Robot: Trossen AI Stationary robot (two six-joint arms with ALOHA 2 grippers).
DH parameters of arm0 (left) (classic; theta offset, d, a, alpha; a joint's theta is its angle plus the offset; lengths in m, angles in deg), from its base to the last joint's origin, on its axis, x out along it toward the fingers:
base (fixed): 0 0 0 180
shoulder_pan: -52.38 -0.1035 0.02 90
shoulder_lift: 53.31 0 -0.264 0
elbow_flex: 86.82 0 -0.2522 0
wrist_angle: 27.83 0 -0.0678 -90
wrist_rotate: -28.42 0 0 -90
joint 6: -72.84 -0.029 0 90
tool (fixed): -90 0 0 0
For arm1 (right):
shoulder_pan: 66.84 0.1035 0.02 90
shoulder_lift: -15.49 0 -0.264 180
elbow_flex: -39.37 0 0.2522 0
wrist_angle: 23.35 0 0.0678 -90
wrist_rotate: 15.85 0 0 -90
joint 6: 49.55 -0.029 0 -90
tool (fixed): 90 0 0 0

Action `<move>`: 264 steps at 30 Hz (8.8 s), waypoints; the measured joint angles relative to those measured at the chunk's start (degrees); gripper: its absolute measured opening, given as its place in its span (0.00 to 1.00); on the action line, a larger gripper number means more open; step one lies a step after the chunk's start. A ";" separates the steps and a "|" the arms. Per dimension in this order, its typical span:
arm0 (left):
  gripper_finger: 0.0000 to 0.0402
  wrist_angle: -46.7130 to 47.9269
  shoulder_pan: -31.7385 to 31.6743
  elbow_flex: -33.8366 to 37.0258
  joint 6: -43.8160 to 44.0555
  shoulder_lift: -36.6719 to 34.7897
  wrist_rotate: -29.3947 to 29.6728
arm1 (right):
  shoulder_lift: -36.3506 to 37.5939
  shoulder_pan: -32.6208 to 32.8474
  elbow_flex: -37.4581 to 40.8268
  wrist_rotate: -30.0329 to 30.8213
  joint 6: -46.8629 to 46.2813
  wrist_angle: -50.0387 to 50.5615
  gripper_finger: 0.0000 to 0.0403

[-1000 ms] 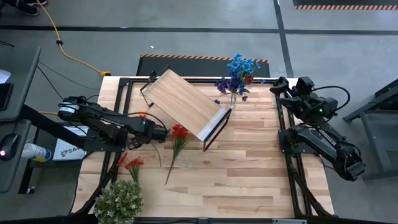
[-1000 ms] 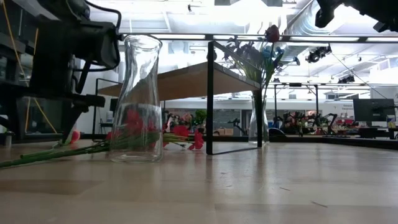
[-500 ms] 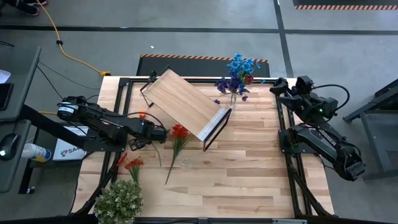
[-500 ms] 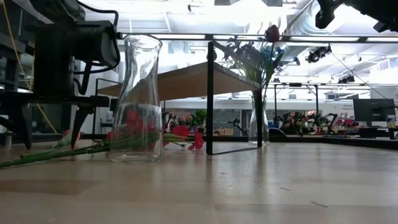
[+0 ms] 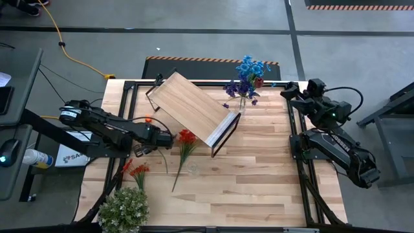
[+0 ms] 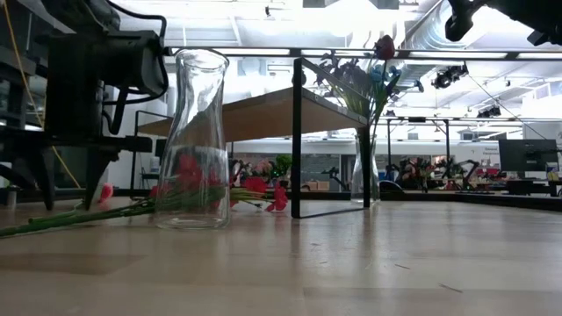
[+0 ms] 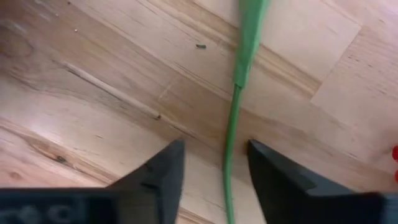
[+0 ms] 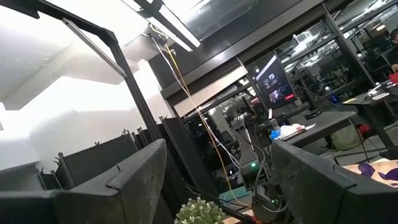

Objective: Pick and place flowers into a vace then onto a shelf
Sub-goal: Put the orange flower into the bottom transparent flower vase, then put the top orange flowers into the bottom transparent flower vase

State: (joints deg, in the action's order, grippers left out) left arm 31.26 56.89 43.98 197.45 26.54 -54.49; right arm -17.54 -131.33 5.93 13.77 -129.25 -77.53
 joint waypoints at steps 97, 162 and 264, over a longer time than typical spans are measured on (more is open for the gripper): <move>0.05 18.30 32.63 -56.70 -34.35 20.46 70.61 | -0.01 0.00 0.01 -1.95 0.22 1.78 0.69; 0.13 25.24 31.59 -56.74 -23.62 28.18 63.45 | -0.01 0.00 0.01 -1.97 0.15 1.88 0.69; 0.75 41.55 40.11 -55.80 -10.65 19.56 23.67 | 0.05 0.02 0.01 -1.08 -1.51 2.10 0.69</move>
State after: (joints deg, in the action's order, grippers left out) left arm 72.82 97.00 -11.82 186.81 46.11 -30.82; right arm -17.49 -131.31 5.94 12.69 -130.76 -75.43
